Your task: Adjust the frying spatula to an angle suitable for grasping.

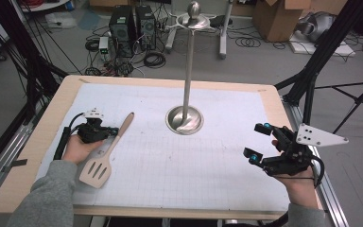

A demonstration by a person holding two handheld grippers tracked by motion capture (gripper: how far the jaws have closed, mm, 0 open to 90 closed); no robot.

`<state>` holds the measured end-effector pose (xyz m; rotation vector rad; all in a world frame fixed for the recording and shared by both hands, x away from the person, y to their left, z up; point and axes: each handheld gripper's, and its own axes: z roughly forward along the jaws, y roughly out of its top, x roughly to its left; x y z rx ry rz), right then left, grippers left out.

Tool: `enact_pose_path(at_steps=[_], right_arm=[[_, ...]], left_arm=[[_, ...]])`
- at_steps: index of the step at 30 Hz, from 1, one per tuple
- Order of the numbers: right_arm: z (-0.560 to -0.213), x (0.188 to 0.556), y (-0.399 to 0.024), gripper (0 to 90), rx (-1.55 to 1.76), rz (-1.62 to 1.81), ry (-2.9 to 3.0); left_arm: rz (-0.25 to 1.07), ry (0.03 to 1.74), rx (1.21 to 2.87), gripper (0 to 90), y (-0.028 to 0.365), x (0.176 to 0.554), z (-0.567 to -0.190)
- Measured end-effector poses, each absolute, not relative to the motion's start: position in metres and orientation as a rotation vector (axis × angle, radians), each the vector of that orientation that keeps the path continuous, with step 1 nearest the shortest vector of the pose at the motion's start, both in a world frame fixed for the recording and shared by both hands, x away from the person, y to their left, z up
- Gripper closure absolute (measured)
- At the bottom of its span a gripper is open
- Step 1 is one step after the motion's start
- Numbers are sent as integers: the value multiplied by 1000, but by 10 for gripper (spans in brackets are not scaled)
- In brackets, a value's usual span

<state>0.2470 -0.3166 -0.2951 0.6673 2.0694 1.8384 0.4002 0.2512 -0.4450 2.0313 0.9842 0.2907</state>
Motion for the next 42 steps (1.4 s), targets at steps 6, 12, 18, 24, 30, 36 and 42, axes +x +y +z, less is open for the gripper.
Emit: enact_pose_path(at_steps=[6, 12, 18, 24, 30, 36, 42], right_arm=[[-296, 247, -316, 101, 674, 1840, 2074], [-297, 248, -316, 101, 674, 1835, 2077], [-297, 248, -317, 101, 678, 1833, 2079], [-297, 248, -318, 101, 685, 1841, 2073], [-297, 247, -318, 101, 678, 1838, 2076], [-298, 248, -319, 101, 681, 1848, 2066], [-300, 249, -320, 101, 692, 1860, 2061]], left_arm=[[289, 972, 2055, 898, 248, 400, -445], [293, 923, 2077, 899, 244, 399, -446], [285, 881, 2095, 898, 242, 398, -445], [267, 857, 2111, 898, 240, 397, -445], [311, 855, 2093, 898, 243, 395, -438], [344, 858, 2050, 898, 248, 383, -419], [408, 824, 2083, 898, 233, 356, -404]])
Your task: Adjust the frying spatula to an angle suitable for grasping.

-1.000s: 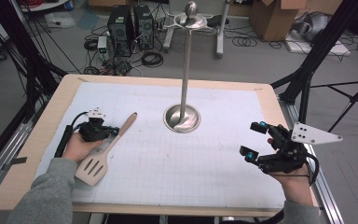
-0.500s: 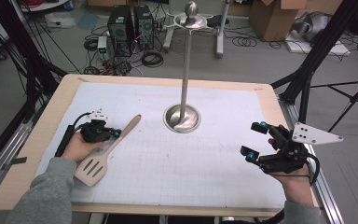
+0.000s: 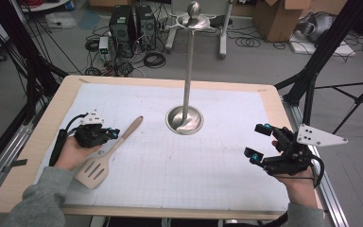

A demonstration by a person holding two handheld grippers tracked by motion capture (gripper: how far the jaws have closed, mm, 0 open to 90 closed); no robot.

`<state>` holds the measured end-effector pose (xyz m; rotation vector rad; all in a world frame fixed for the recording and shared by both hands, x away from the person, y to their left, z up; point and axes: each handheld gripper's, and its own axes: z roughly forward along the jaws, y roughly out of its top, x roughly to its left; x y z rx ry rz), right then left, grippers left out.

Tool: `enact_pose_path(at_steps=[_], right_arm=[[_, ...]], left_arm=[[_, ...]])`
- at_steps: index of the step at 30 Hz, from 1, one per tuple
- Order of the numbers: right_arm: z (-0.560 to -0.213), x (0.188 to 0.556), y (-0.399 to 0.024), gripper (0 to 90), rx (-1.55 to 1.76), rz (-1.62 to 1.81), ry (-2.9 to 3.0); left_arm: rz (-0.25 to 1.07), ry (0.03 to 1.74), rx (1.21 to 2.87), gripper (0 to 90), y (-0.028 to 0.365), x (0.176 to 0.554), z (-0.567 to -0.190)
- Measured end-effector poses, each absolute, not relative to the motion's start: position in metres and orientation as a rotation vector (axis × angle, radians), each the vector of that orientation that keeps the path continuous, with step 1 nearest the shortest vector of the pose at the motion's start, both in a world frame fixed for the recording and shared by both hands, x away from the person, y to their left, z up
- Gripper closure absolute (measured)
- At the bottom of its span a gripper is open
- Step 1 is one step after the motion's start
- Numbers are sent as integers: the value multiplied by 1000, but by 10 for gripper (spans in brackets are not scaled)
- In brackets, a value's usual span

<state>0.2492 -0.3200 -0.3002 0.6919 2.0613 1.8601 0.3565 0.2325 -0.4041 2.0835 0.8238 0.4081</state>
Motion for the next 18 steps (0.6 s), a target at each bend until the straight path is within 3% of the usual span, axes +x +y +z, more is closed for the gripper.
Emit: enact_pose_path(at_steps=[18], right_arm=[[-293, 252, -312, 101, 638, 1897, 2063]], left_arm=[[437, 836, 2198, 898, 213, 334, -405]])
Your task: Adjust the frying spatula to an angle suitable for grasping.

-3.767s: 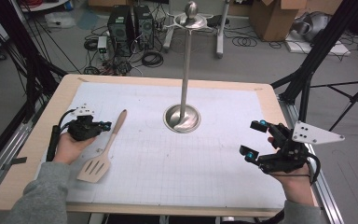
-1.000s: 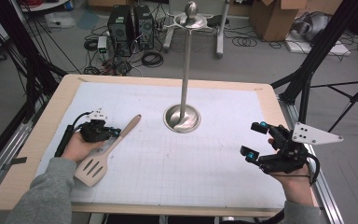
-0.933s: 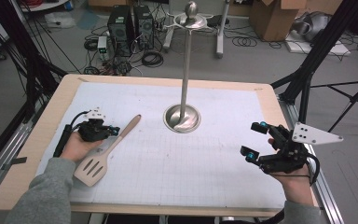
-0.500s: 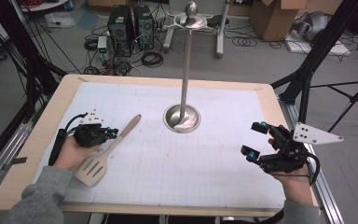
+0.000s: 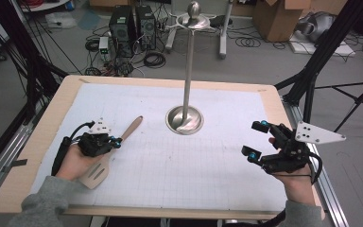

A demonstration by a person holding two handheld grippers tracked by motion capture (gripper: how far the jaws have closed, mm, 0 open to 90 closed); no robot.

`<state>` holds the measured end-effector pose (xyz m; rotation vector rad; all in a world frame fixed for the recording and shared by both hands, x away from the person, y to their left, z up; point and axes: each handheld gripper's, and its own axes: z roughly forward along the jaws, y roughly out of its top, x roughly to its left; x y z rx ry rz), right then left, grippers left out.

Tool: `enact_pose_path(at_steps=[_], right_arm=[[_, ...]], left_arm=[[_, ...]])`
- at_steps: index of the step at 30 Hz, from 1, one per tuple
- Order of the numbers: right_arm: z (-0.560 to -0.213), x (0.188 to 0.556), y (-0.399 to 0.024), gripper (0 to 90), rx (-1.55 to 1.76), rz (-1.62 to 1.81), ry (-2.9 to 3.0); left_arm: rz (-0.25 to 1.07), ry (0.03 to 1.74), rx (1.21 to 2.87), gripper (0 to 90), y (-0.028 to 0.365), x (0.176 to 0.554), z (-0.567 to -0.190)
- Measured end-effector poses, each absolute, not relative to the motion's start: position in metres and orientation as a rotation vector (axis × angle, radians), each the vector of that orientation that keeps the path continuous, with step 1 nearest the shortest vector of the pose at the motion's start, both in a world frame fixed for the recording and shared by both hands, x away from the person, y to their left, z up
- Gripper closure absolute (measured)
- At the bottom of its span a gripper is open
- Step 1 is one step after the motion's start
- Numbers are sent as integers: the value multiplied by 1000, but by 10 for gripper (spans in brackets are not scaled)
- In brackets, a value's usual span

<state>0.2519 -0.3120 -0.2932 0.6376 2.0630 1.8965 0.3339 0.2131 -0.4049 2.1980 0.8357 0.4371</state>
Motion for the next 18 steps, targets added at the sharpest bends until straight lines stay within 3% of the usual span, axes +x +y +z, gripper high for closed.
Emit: enact_pose_path(at_steps=[18], right_arm=[[-292, 252, -310, 101, 621, 1900, 2066]], left_arm=[[457, 907, 2258, 899, 200, 333, -408]])
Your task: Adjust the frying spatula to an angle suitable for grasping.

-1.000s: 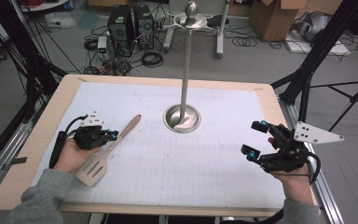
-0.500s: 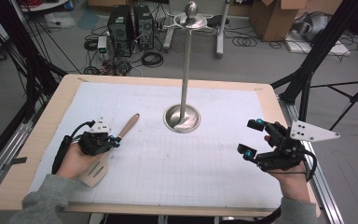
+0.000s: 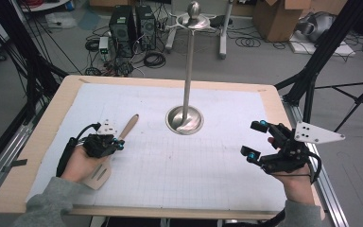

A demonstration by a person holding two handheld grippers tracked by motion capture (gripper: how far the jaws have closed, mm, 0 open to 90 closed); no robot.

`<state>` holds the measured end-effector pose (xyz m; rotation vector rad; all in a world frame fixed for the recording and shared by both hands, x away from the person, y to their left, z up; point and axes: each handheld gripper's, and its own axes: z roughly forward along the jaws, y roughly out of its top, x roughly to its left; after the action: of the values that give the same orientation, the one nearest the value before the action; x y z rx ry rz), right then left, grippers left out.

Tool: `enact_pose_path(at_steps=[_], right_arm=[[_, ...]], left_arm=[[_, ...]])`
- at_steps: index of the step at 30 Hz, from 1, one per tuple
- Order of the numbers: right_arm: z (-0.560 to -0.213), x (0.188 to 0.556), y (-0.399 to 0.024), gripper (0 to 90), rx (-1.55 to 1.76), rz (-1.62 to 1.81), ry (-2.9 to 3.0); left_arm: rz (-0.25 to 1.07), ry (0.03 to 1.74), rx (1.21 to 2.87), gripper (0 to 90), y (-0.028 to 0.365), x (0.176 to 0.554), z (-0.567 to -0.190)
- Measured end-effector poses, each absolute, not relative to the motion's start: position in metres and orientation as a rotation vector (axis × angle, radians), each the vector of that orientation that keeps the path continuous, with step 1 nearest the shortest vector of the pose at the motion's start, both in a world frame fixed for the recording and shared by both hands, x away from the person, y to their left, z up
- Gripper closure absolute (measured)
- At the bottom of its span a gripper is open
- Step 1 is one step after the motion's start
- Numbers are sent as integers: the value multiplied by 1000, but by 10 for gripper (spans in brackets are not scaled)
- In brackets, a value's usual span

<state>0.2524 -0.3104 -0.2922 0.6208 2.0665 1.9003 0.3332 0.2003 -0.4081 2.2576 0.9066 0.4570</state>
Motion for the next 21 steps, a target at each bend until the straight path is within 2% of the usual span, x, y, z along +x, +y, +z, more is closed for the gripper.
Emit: enact_pose_path(at_steps=[8, 21], right_arm=[[-292, 252, -310, 101, 619, 1902, 2062], [-292, 252, -311, 101, 622, 1905, 2064]], left_arm=[[473, 933, 2342, 898, 202, 338, -418], [420, 944, 2316, 898, 215, 342, -425]])
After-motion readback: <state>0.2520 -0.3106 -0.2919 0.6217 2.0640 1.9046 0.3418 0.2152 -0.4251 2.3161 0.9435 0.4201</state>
